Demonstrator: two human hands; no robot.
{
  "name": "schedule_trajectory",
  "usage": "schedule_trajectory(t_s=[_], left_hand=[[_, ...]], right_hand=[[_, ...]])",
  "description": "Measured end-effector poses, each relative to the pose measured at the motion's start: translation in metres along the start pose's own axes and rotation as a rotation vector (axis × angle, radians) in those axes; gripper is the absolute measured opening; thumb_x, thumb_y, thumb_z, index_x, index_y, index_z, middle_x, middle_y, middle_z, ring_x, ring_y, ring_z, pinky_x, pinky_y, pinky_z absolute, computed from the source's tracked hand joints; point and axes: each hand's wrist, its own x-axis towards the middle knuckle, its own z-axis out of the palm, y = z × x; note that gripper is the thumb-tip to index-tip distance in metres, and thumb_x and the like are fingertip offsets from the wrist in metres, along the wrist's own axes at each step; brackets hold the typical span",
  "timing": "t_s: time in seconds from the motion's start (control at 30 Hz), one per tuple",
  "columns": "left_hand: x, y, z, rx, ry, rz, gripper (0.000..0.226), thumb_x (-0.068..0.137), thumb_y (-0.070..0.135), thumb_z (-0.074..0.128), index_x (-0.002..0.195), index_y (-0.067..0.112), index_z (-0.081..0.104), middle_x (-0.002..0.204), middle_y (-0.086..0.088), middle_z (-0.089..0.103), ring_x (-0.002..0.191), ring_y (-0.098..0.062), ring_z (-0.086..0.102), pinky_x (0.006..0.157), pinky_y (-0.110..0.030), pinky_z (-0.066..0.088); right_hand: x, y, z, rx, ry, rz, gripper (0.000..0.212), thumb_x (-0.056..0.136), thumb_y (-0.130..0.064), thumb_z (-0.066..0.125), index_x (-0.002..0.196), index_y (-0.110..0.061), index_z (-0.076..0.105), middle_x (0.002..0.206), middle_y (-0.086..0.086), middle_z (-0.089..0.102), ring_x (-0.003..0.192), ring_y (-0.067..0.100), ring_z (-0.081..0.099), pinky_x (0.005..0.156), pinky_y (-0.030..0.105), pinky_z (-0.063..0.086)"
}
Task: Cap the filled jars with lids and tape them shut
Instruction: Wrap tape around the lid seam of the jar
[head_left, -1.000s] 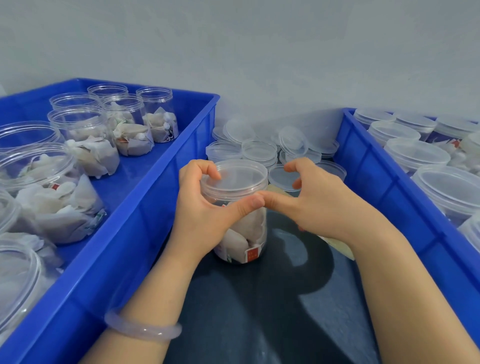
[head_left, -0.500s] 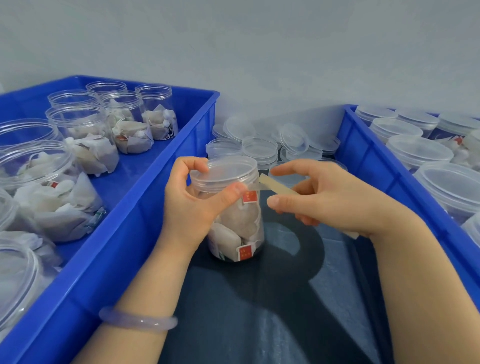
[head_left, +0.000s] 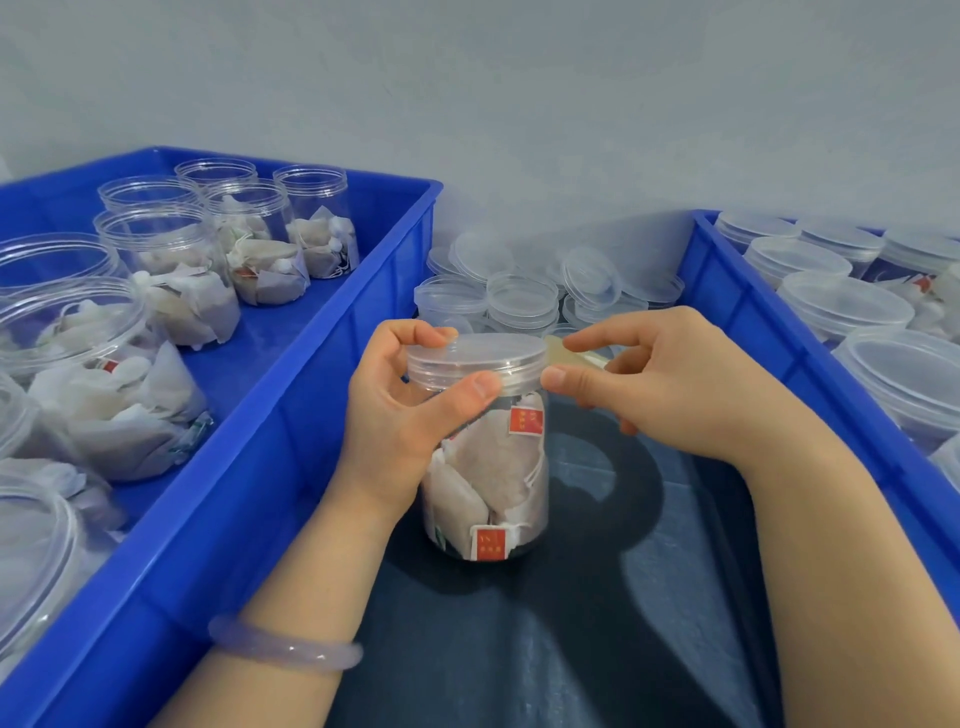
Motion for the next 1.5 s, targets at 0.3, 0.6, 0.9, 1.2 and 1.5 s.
schedule_trajectory(t_s=[0.3, 0.6, 0.9, 1.2, 1.5], left_hand=[[-0.001, 0.006, 0.002, 0.021, -0.084, -0.054, 0.069, 0.054, 0.035, 0.075, 0.117, 0.021, 0.052, 0.116, 0.002, 0.064, 0.102, -0.006, 0.066, 0.077, -0.016, 0.051], [-0.004, 0.01, 0.01, 0.278, 0.105, -0.044, 0.1, 0.039, 0.059, 0.086, 0.126, 0.03, 0.048, 0.117, 0.016, 0.06, 0.1, 0.008, 0.061, 0.075, -0.009, 0.05], [-0.008, 0.006, 0.018, 0.179, 0.167, -0.041, 0.08, 0.035, 0.053, 0.078, 0.106, 0.037, 0.046, 0.101, 0.021, 0.061, 0.091, 0.011, 0.063, 0.069, -0.007, 0.048], [-0.008, 0.004, 0.017, 0.251, 0.146, -0.029, 0.075, 0.034, 0.057, 0.075, 0.102, 0.038, 0.049, 0.092, 0.028, 0.065, 0.088, 0.019, 0.059, 0.066, 0.0, 0.044], [-0.006, 0.001, 0.015, 0.225, 0.14, -0.01, 0.087, 0.036, 0.052, 0.075, 0.116, 0.026, 0.05, 0.102, 0.015, 0.063, 0.088, 0.015, 0.061, 0.067, -0.003, 0.046]], right_hand=[[-0.001, -0.001, -0.001, -0.089, -0.054, 0.001, 0.079, 0.05, -0.08, 0.055, 0.117, -0.037, 0.06, 0.08, -0.009, 0.06, 0.064, 0.002, 0.053, 0.065, 0.025, 0.043], [-0.006, -0.016, 0.009, -0.189, -0.071, -0.036, 0.097, 0.048, -0.087, 0.032, 0.12, -0.028, 0.056, 0.075, -0.013, 0.057, 0.067, 0.003, 0.055, 0.054, 0.022, 0.038], [-0.006, -0.018, 0.011, -0.242, -0.124, -0.138, 0.051, 0.08, -0.062, 0.049, 0.087, -0.012, 0.054, 0.056, -0.008, 0.039, 0.053, 0.009, 0.038, 0.053, 0.025, 0.032], [-0.005, -0.006, -0.002, -0.122, -0.216, -0.091, 0.077, 0.064, -0.071, 0.044, 0.137, -0.045, 0.043, 0.079, -0.031, 0.051, 0.077, -0.007, 0.048, 0.084, 0.022, 0.036], [-0.008, -0.004, -0.006, -0.092, -0.304, -0.094, 0.072, 0.067, -0.064, 0.05, 0.136, -0.046, 0.041, 0.082, -0.009, 0.06, 0.065, 0.004, 0.064, 0.078, 0.027, 0.051]])
